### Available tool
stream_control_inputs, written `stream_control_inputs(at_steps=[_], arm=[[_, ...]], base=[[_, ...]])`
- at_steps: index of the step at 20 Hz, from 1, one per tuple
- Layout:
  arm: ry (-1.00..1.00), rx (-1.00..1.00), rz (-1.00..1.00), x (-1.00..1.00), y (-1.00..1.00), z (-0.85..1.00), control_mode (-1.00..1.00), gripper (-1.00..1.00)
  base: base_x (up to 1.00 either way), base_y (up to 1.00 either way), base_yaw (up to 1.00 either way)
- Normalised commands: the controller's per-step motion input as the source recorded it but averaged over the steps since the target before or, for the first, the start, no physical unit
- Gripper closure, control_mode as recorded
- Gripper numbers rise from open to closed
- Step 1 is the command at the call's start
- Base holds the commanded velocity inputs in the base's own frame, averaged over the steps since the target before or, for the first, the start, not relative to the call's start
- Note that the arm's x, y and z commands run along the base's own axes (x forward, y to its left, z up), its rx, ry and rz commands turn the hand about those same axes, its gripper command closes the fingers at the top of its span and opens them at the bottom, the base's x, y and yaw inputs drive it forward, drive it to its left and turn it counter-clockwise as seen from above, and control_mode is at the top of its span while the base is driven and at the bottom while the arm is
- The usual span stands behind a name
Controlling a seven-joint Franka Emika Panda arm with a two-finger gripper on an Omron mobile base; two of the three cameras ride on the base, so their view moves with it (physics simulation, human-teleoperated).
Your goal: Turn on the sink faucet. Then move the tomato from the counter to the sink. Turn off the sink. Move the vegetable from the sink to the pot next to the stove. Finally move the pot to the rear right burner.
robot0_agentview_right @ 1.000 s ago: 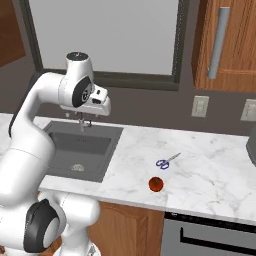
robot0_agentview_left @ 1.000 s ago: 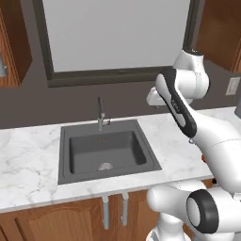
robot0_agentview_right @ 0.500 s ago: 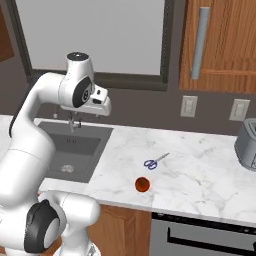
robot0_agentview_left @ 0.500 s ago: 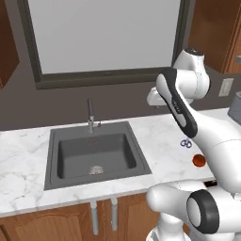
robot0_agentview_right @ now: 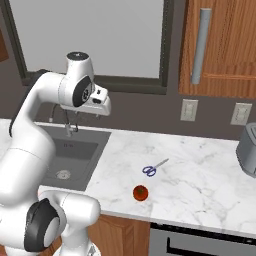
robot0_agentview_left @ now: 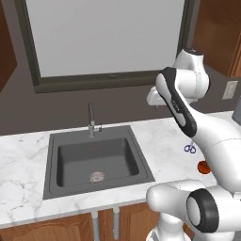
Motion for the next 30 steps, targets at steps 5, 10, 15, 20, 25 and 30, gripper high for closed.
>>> stream_control_inputs(at_steps=[5, 10, 15, 20, 25, 30], arm=[[0.00, 0.00, 0.00, 0.00, 0.00, -0.01, -1.00, -1.00], [0.04, -0.02, 0.00, 0.00, 0.00, -0.48, -1.00, -1.00], [0.04, -0.19, 0.01, 0.03, 0.02, -0.56, -1.00, -1.00], [-0.04, -0.04, 0.11, -0.08, 0.00, -0.21, -1.00, -1.00], [-0.14, 0.00, 0.34, -0.25, 0.01, -0.17, -1.00, -1.00], [-0.04, 0.01, 0.30, -0.12, 0.12, -0.23, -1.00, -1.00]], base=[[0.14, 0.04, 0.00], [0.00, 0.00, 0.00], [0.00, 0.00, 0.00], [0.00, 0.00, 0.00], [0.00, 0.00, 0.00], [0.00, 0.00, 0.00]])
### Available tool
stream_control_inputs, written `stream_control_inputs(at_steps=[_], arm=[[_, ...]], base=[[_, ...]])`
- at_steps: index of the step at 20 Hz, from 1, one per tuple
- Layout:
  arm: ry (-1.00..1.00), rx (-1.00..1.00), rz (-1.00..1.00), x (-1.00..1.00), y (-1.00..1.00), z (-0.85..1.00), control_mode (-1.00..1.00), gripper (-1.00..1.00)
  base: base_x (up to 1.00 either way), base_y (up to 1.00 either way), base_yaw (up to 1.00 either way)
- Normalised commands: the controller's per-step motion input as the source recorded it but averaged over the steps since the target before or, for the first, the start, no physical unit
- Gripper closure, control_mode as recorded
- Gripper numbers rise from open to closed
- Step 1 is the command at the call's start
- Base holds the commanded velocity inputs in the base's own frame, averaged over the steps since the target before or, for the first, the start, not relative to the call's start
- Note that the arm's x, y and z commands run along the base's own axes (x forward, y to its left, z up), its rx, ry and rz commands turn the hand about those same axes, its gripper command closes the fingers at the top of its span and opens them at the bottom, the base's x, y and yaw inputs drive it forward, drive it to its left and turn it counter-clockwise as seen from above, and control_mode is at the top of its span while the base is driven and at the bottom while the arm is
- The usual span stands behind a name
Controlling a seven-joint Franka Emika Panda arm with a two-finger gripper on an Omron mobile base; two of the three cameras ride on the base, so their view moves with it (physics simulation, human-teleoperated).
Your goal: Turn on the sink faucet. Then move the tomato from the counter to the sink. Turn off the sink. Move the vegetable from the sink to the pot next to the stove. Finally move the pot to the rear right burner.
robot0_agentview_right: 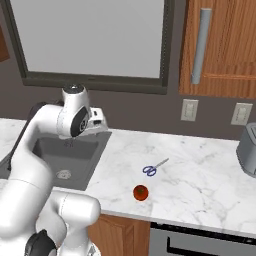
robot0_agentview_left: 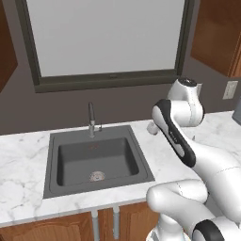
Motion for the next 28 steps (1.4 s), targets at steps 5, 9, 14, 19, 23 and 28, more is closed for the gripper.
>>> stream_control_inputs(at_steps=[5, 9, 14, 19, 23, 28], arm=[[-0.01, 0.12, 0.19, 0.00, -0.01, -0.04, -1.00, -1.00], [-0.04, 0.21, 0.16, 0.07, -0.01, 0.00, -1.00, -1.00], [-0.01, 0.19, 0.07, 0.36, 0.23, -0.02, -1.00, -1.00], [-0.01, 0.08, 0.00, 0.49, 0.76, -0.15, -1.00, -1.00], [-0.03, 0.00, 0.00, 0.21, 0.55, -0.24, -1.00, -1.00], [0.00, 0.00, 0.00, 0.13, 0.13, -0.23, -1.00, -1.00]], base=[[0.00, 0.00, 0.00], [0.00, 0.00, 0.00], [0.00, 0.00, 0.00], [0.00, 0.00, 0.00], [0.00, 0.00, 0.00], [0.00, 0.00, 0.00]])
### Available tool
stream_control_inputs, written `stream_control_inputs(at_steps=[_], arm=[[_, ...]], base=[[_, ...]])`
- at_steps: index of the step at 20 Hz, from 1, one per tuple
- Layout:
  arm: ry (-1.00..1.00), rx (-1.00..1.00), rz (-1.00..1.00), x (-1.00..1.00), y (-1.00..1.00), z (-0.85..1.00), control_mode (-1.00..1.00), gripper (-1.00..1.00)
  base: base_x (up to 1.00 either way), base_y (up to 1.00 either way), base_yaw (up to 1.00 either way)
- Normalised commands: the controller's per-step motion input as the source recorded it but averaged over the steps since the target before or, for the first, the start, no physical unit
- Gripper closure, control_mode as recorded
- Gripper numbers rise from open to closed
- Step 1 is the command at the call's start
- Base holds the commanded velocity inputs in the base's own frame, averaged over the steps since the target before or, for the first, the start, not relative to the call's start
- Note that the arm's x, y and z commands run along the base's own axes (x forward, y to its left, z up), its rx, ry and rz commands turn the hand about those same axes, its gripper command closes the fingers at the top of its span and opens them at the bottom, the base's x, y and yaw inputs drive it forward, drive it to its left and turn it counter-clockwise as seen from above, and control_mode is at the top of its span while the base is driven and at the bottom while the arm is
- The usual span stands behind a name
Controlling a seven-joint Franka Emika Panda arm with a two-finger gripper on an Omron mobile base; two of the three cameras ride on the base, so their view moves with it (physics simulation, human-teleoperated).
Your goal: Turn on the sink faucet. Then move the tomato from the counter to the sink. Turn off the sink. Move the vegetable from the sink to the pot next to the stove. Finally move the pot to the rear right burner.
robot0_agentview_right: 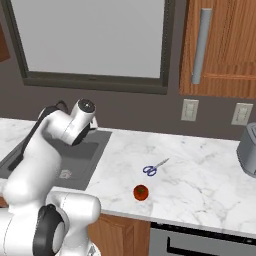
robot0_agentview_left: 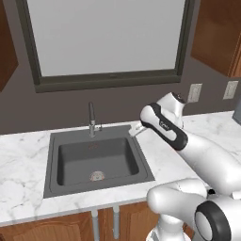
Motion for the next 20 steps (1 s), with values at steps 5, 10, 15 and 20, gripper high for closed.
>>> stream_control_inputs(at_steps=[5, 10, 15, 20], arm=[[-0.05, 0.01, 0.02, 0.39, 0.28, -0.31, -1.00, -1.00], [-0.06, 0.03, 0.04, 0.37, 0.20, -0.22, -1.00, -1.00], [-0.03, 0.00, 0.09, 0.38, 0.03, -0.09, -1.00, -1.00], [-0.07, 0.01, 0.11, 0.38, 0.00, -0.03, -1.00, -1.00]], base=[[0.00, 0.00, 0.00], [0.00, 0.00, 0.00], [0.00, 0.00, 0.00], [0.00, 0.00, 0.00]])
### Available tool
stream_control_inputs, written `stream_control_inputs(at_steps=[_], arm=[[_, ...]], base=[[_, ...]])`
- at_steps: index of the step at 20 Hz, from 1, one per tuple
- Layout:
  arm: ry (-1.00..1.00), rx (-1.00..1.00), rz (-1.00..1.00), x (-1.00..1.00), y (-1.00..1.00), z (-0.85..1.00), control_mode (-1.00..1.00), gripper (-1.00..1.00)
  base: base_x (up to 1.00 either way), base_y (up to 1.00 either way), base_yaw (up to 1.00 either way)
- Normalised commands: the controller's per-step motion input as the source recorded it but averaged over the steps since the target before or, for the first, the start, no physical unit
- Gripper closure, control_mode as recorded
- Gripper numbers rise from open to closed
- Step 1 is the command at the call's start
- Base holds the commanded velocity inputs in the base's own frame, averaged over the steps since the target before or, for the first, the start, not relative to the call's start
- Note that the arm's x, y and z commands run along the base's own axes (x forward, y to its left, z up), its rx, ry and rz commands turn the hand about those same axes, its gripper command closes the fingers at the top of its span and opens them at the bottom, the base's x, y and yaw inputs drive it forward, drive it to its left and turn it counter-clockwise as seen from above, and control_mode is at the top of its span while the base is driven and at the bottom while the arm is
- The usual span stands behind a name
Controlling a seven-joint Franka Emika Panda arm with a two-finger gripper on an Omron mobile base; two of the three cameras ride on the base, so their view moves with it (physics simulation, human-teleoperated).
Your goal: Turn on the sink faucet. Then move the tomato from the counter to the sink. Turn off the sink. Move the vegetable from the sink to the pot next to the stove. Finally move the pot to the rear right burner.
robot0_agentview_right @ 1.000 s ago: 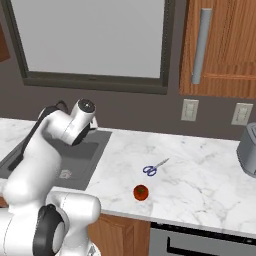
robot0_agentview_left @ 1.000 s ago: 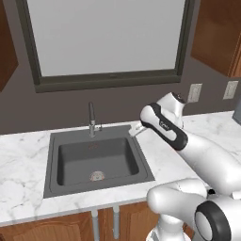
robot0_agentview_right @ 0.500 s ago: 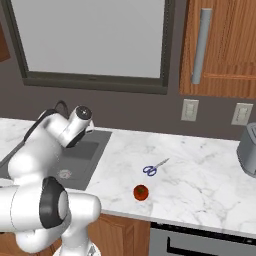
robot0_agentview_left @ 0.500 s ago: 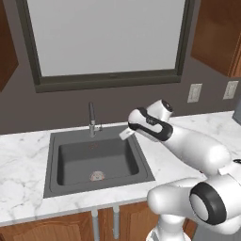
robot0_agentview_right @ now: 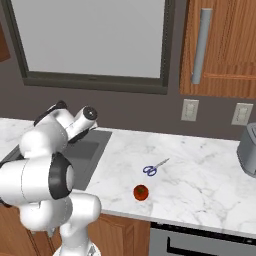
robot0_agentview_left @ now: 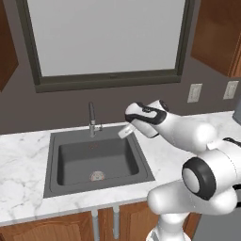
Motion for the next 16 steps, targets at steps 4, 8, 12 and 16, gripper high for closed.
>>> stream_control_inputs(at_steps=[4, 8, 12, 16], arm=[[-0.09, 0.07, 0.09, 0.36, 0.03, 0.00, -1.00, -1.00], [-0.09, 0.08, 0.08, 0.32, 0.13, -0.03, -1.00, -1.00], [-0.10, 0.09, 0.07, 0.35, 0.17, -0.12, -1.00, -1.00], [-0.09, 0.07, 0.06, 0.33, 0.17, -0.18, -1.00, -1.00]], base=[[0.00, 0.00, 0.00], [0.00, 0.00, 0.00], [0.00, 0.00, 0.00], [0.00, 0.00, 0.00]])
